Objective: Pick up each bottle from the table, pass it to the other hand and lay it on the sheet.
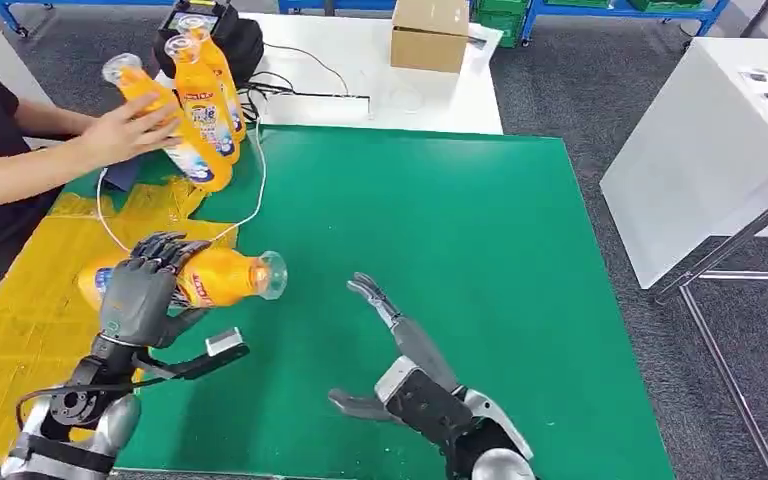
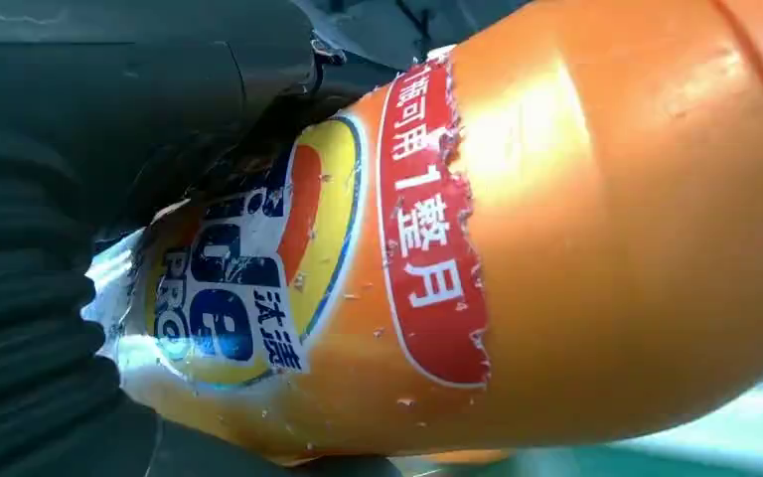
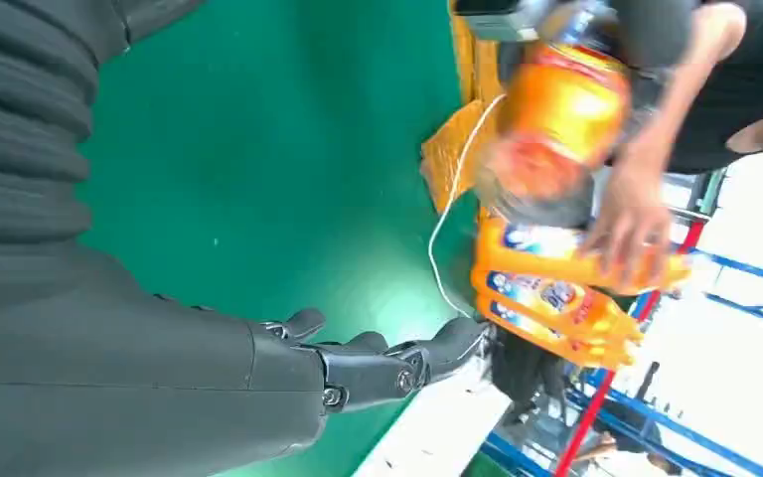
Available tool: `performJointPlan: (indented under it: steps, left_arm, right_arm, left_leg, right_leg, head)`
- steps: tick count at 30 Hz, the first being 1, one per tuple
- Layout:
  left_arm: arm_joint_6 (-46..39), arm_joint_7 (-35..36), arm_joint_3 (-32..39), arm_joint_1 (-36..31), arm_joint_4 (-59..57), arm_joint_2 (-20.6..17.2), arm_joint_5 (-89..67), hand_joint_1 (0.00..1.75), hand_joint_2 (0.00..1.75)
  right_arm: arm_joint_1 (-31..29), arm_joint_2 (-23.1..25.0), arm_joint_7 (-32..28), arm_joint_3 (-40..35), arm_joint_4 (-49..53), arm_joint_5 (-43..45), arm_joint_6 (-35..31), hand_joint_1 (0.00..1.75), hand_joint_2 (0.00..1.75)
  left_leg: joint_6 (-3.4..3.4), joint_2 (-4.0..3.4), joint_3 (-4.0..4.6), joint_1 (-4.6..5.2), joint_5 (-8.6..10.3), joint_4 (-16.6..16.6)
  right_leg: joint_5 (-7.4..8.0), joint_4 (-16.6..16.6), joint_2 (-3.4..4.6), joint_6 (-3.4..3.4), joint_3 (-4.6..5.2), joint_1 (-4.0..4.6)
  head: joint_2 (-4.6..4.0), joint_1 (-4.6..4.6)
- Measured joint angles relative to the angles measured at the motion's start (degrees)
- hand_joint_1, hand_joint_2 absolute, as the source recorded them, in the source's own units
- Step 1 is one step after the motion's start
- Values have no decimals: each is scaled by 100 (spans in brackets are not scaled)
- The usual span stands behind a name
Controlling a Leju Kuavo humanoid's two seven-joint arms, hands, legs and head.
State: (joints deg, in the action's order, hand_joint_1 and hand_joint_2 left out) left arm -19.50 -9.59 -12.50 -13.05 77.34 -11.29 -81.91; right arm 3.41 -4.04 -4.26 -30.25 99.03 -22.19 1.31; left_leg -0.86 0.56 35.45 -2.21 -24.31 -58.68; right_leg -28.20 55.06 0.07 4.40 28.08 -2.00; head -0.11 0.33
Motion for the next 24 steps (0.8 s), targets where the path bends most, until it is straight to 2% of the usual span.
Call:
performJointPlan:
  steps: [3, 4, 5, 10, 11, 16, 17, 21, 24]
  left_arm:
    - [50, 225, 83, -169, -682, -272, -371, 175, 175]
    - [105, 255, 103, -231, -920, -366, -441, 110, 175]
    - [136, 266, 127, -291, -1154, -460, -469, 0, 175]
    - [197, 111, 175, -504, -2088, -724, -403, 0, 175]
    - [203, 81, 175, -526, -2200, -733, -369, 0, 0]
    - [254, -501, 168, -511, -2321, -740, 290, 0, 0]
    - [249, -555, 166, -495, -2279, -737, 411, 0, 0]
    - [201, -836, 188, -368, -1826, -628, 1049, 0, 0]
    - [364, -1069, 367, -200, -1157, -345, 1963, 0, 0]
  right_arm:
    - [-10, -112, -24, 40, 123, 75, 88, 0, 175]
    - [-18, -145, -37, 40, 145, 94, 94, 0, 175]
    - [-21, -169, -50, 40, 160, 112, 103, 0, 175]
    - [-81, -254, -61, 22, 162, 127, 160, 0, 175]
    - [-89, -263, -61, 20, 162, 127, 160, 0, 175]
    - [-101, -319, -68, 11, 162, 129, 125, 0, 175]
    - [-100, -330, -72, 11, 162, 123, 105, 0, 0]
    - [-60, -346, -133, 40, 197, -53, 6, 0, 0]
    - [69, -348, -192, 103, 323, -277, -102, 0, 0]
  left_leg:
    - [0, 1, 1, 0, 0, 0]
    - [0, 0, 1, 0, 0, 0]
    - [0, 0, 1, 0, 0, 0]
    - [0, 3, 3, -1, 0, 0]
    - [0, 4, 4, -1, 0, 0]
    - [0, 3, 9, 1, 0, 0]
    - [0, 3, 9, 1, 0, 0]
    - [0, 6, 8, 1, 0, -1]
    - [0, 5, 10, 2, 0, -1]
  right_leg:
    - [0, 1, 0, 0, -2, 0]
    - [0, 1, 1, 0, -3, 0]
    - [0, 2, 4, 0, -3, 1]
    - [-1, 2, 2, -1, 6, 0]
    - [-1, 2, 2, -1, 4, 0]
    - [-1, 1, 2, -1, 3, -2]
    - [-1, 1, 2, -1, 4, -2]
    - [-1, 1, 0, -1, 23, -2]
    - [-1, 1, 1, -1, 14, -4]
  head:
    - [0, 0]
    - [0, -2]
    - [0, 0]
    - [0, 0]
    - [0, 0]
    - [0, 0]
    - [0, 0]
    - [0, 0]
    - [0, 0]
